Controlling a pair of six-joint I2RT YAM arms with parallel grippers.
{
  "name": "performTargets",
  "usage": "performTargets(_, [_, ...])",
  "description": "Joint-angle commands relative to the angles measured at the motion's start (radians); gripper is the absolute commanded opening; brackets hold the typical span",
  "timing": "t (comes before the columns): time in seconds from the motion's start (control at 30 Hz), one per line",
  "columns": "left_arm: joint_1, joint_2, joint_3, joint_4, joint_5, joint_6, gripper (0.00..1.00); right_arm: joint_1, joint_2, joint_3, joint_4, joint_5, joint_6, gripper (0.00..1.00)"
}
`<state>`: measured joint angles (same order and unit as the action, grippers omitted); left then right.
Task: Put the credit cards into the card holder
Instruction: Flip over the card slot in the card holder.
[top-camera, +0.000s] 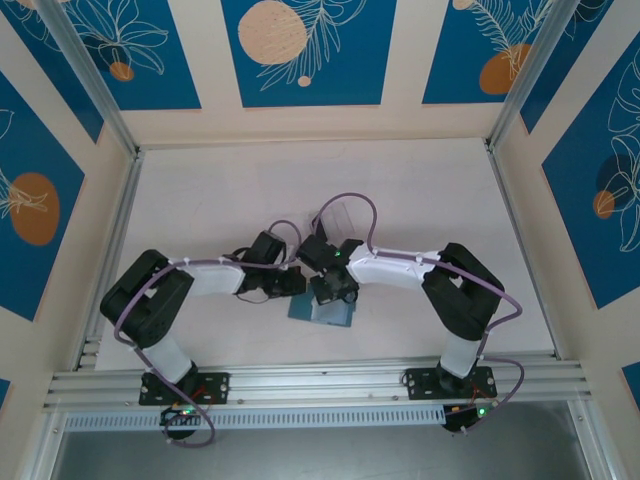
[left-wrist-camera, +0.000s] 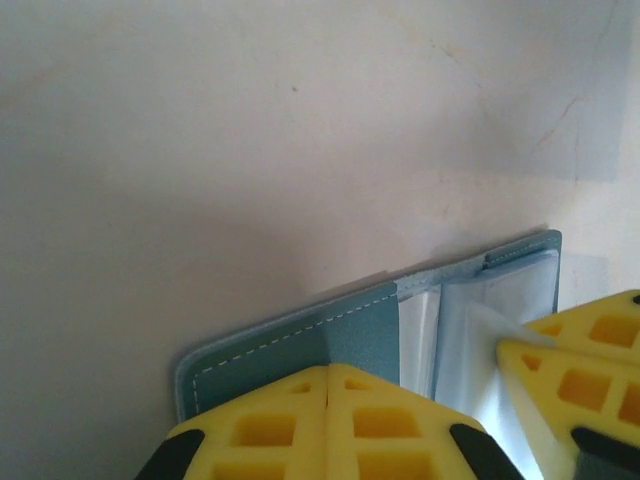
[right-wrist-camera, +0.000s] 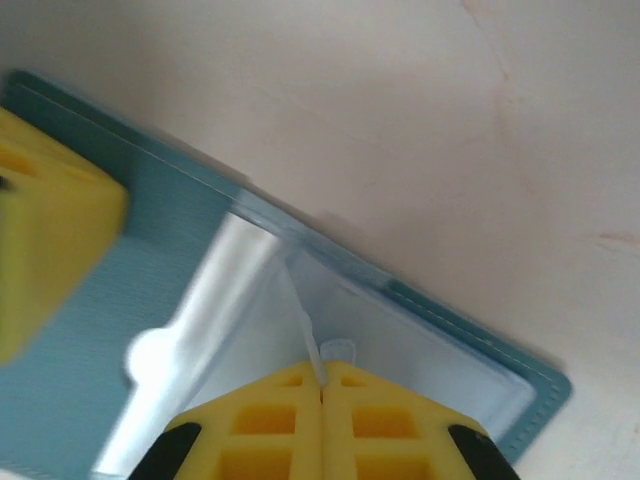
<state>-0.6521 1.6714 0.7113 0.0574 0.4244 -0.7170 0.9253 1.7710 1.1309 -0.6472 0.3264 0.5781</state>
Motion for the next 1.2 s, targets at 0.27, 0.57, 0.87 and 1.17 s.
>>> performTargets(0.27, [-0.074,0.006,-0.118,0.015,-0.053,-0.181,0.05,-0.036,0.001,0.017,0.111,-0.292,0.060,0.33])
performTargets(0.57, [-0.073,-0.004,-0.136,0.033,-0.064,-0.231,0.06,-0.055,-0.072,-0.086,0.185,-0.379,0.153,0.56])
performTargets(0.87, [-0.072,0.031,-0.141,0.064,-0.060,-0.246,0.06,-0.013,-0.120,-0.204,0.202,-0.389,0.244,0.60])
performTargets(1.17, [-0.071,0.035,-0.144,0.072,-0.054,-0.247,0.06,0.005,-0.148,-0.245,0.221,-0.385,0.266,0.61])
